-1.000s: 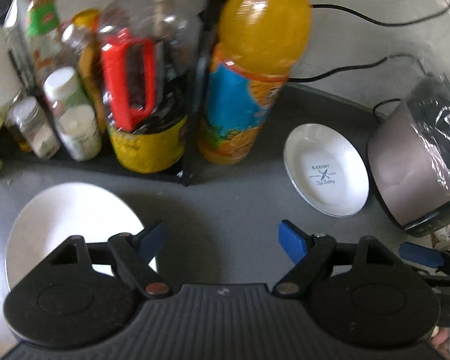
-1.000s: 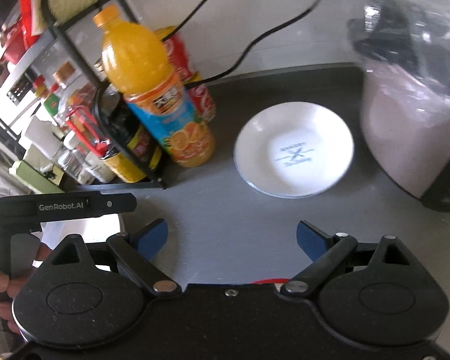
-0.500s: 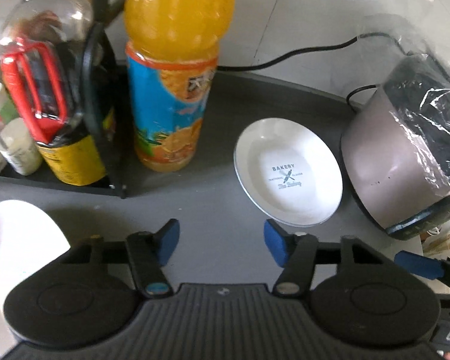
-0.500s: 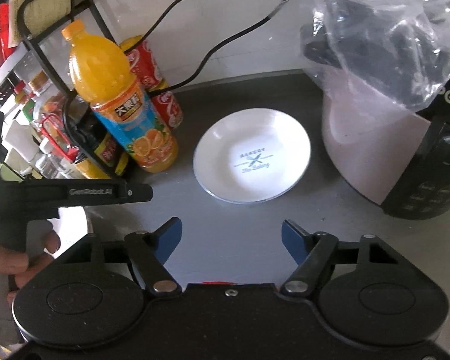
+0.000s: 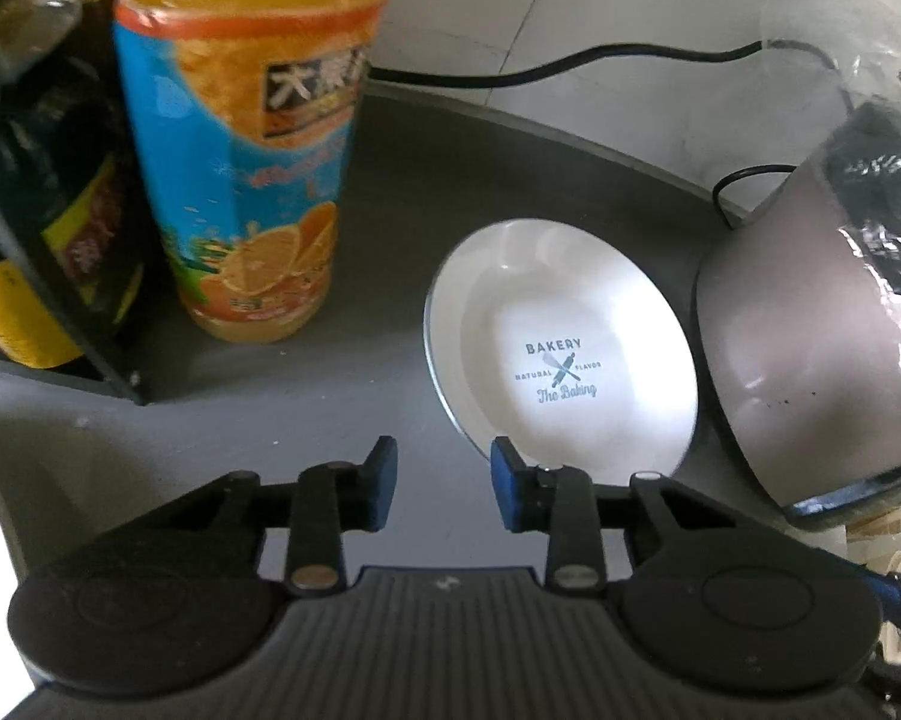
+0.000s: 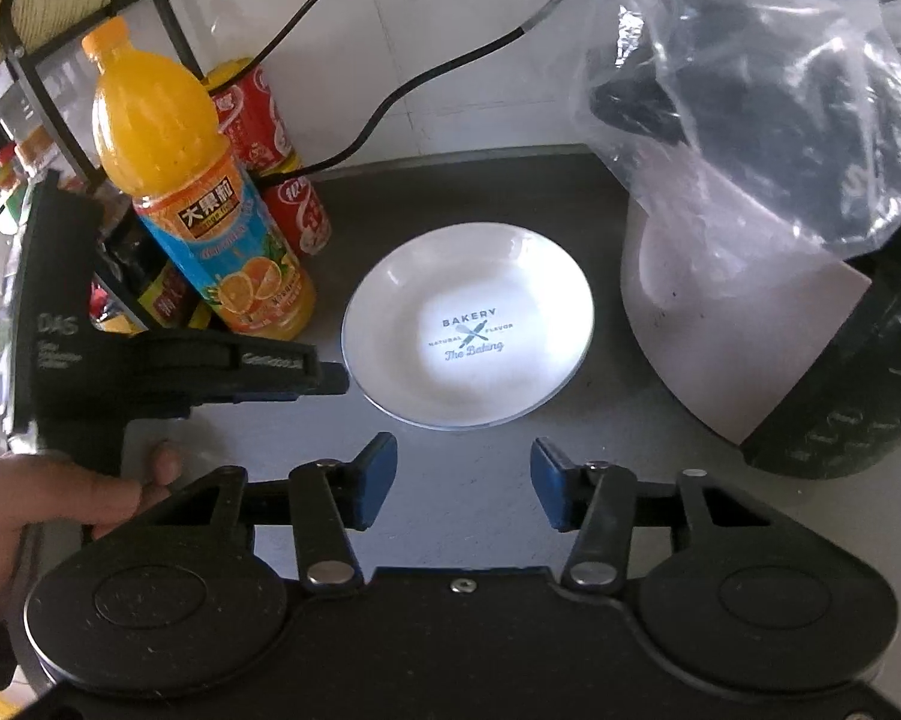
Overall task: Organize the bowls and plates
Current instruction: 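Move both grippers toward the white 'BAKERY' plate, then close both grippers on the rim of the 'BAKERY' plate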
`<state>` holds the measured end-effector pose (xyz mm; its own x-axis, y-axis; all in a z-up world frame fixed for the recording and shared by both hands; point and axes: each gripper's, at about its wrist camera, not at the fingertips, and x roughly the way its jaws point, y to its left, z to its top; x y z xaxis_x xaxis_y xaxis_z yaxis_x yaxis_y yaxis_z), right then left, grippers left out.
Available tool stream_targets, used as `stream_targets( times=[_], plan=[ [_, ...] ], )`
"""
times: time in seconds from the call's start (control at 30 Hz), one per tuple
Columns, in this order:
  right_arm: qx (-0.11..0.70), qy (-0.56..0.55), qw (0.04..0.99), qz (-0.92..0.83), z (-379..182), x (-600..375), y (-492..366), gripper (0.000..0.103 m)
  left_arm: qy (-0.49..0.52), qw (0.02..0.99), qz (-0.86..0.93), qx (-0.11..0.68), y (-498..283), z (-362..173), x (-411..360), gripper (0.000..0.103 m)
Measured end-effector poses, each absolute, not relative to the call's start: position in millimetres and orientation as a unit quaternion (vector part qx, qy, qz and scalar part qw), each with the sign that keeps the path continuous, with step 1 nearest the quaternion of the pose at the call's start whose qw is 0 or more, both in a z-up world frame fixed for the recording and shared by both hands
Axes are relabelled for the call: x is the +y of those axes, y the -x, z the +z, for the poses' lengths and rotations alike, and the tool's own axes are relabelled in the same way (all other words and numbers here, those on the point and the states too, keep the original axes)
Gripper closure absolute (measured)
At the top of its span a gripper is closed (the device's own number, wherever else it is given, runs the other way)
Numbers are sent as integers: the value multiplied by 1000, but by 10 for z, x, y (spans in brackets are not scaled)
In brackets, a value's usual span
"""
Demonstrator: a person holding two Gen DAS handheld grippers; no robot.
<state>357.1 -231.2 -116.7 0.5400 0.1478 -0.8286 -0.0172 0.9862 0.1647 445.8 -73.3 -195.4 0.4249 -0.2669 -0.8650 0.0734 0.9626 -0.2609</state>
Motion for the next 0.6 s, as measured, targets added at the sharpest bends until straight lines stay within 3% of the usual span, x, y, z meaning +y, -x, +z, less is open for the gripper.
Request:
stream_targets(
  times=[0.6],
  plan=[
    [484,-56,872,49,-1231,-2241,-3638,54,121,816,-112,554,-4628,-2236,-869,86]
  ],
)
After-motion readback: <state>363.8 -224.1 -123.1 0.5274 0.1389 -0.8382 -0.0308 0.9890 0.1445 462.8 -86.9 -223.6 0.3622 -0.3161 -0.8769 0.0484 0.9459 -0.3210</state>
